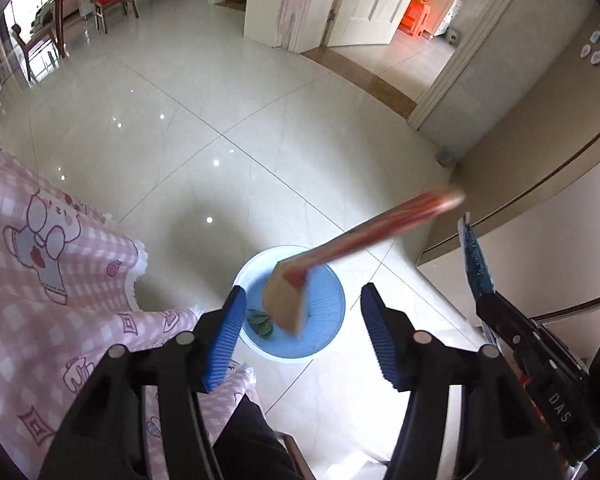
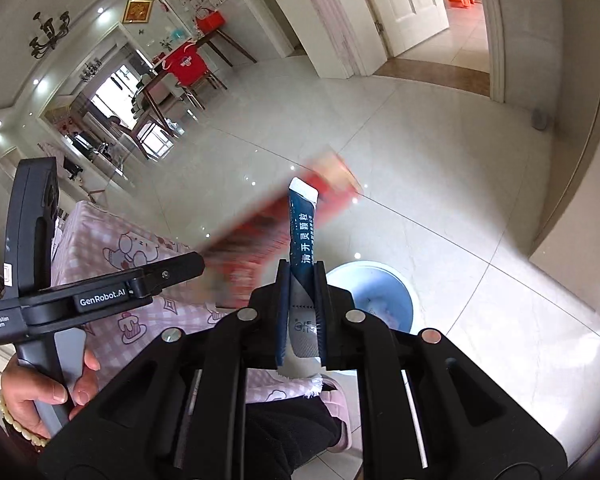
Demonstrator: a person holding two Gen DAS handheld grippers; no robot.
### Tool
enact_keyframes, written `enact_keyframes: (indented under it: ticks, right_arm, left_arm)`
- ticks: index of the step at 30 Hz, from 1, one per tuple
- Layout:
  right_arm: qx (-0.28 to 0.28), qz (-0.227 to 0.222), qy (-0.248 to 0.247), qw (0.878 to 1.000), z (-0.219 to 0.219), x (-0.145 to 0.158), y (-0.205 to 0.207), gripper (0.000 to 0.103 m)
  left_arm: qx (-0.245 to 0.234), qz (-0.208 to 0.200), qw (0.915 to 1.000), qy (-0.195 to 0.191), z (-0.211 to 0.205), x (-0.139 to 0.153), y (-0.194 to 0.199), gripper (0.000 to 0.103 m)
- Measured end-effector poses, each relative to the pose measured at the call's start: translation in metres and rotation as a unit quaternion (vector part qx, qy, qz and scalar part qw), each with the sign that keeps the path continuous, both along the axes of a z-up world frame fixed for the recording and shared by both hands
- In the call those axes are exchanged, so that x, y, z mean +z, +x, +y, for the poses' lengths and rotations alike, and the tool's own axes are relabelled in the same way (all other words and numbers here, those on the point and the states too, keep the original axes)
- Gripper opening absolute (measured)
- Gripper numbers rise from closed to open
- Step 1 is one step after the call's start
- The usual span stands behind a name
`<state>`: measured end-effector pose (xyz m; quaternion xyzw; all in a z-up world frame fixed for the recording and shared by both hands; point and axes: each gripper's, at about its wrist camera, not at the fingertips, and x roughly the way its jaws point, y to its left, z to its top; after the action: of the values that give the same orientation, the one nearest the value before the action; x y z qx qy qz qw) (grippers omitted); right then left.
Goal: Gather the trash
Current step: 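Drop the cardboard box from the left tool and the snack stick from the right tool into the bucket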
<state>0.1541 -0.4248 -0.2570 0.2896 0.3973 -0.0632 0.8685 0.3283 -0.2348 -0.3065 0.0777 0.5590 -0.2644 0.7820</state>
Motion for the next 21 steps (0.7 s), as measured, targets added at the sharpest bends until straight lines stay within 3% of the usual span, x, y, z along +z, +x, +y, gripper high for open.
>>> enact_keyframes:
  ticks: [11, 21]
  right_arm:
    - [0.024, 0.004, 0.012, 1.0, 0.005, -0.006, 0.014, 0.012]
    - [0.034, -0.008, 0.003, 0.999, 0.017, 0.005, 0.024, 0.012]
  left_arm:
    - [0.003, -0.006, 0.9999, 0.012, 0.012, -0.003, -0.01, 0.065]
    - [0.007, -0.022, 0.9997, 0.007, 0.027, 0.013, -0.011, 0.069]
